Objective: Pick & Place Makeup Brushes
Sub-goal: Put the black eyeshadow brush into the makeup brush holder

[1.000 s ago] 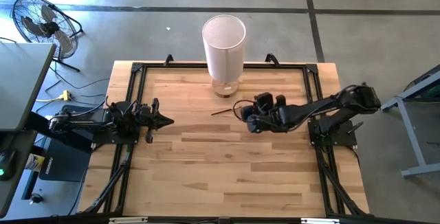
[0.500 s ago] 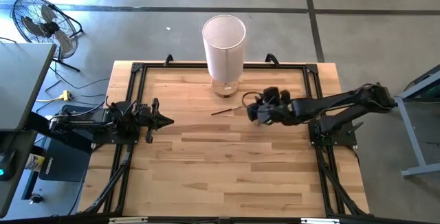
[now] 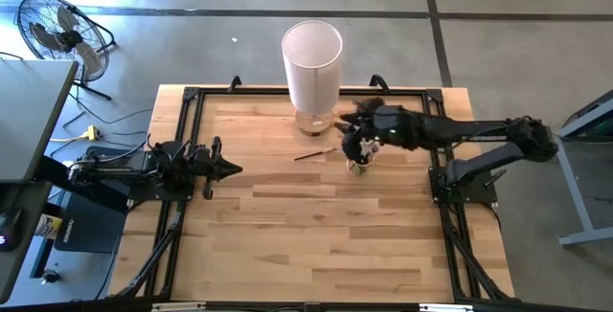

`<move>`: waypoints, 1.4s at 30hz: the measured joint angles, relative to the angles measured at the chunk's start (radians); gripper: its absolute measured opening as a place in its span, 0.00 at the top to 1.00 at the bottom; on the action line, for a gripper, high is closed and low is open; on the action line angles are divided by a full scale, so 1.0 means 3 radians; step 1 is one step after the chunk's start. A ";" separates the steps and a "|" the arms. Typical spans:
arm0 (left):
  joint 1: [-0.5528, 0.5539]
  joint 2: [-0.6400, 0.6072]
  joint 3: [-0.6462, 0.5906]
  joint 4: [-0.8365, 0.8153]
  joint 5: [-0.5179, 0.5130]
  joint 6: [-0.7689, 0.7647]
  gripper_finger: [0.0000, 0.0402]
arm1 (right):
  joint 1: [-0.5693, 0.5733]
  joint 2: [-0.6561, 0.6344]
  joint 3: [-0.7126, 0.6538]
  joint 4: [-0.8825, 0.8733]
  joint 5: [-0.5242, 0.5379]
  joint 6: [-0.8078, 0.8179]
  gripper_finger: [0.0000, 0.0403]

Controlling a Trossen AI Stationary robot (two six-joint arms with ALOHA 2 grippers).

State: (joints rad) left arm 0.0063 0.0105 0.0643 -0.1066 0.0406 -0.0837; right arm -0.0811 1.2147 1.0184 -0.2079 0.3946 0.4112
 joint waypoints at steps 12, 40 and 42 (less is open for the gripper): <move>-0.0001 0.0000 0.0000 0.0001 0.0001 0.0000 1.00 | 0.0016 0.1840 0.1981 -0.1839 -0.0863 -0.1062 0.67; -0.0001 0.0000 0.0000 0.0000 0.0001 0.0000 1.00 | -0.0327 0.3526 0.2600 -0.1949 -0.1200 -0.2157 0.67; 0.0000 0.0001 0.0000 0.0001 0.0000 0.0001 1.00 | -0.0382 0.3546 0.2598 -0.1947 -0.1262 -0.2158 0.67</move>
State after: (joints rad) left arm 0.0063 0.0109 0.0643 -0.1064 0.0406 -0.0834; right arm -0.1956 2.2786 1.7977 -0.7919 0.0160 -0.2362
